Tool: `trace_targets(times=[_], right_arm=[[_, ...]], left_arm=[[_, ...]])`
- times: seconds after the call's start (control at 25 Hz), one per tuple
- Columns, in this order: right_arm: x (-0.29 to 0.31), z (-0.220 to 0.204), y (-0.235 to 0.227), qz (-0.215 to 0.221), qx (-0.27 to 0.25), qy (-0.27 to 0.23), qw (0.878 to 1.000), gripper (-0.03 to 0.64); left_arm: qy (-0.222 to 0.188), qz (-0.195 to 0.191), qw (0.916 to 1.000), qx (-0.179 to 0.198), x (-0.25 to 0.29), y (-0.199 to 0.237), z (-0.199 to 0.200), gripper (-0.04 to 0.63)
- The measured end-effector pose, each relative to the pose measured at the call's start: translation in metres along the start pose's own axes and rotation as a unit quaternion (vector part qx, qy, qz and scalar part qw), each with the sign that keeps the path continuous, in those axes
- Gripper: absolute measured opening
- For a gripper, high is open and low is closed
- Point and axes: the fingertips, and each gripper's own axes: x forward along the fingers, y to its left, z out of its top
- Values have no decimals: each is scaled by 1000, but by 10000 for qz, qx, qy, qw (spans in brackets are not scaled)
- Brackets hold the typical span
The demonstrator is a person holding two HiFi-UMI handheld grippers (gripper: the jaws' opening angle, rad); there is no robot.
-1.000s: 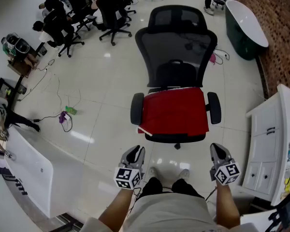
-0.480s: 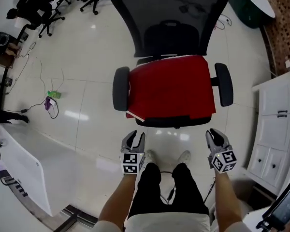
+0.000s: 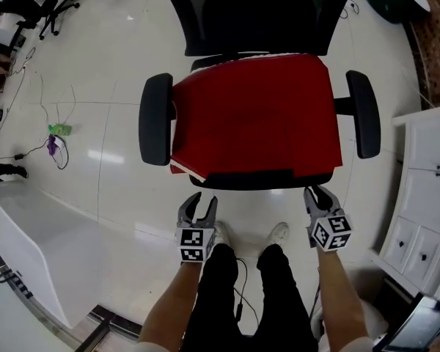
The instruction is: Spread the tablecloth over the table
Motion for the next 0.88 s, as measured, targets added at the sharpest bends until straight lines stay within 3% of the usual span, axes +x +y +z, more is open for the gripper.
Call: trace_targets(times=[0.28, 0.4, 0.56, 0.72, 0.88], right_arm=[[48, -27, -1, -107, -337, 372, 9987, 137], [60, -26, 7, 178, 580, 227, 9979, 141], [67, -31, 7, 342, 1776, 157, 9834, 172], [70, -40, 7, 417, 2355, 296, 9705, 170], [69, -31, -2, 265, 2524, -20, 9673, 163]], left_arm=[[-35, -32, 9998, -211, 32, 1, -6, 179], [-76, -126, 9989, -441, 40, 1, -5, 179], [-49, -241, 9990, -383, 41, -4, -5, 179], [-55, -268, 9989, -383, 41, -2, -4, 179], [-49, -247, 9988, -431, 41, 3, -3, 179]])
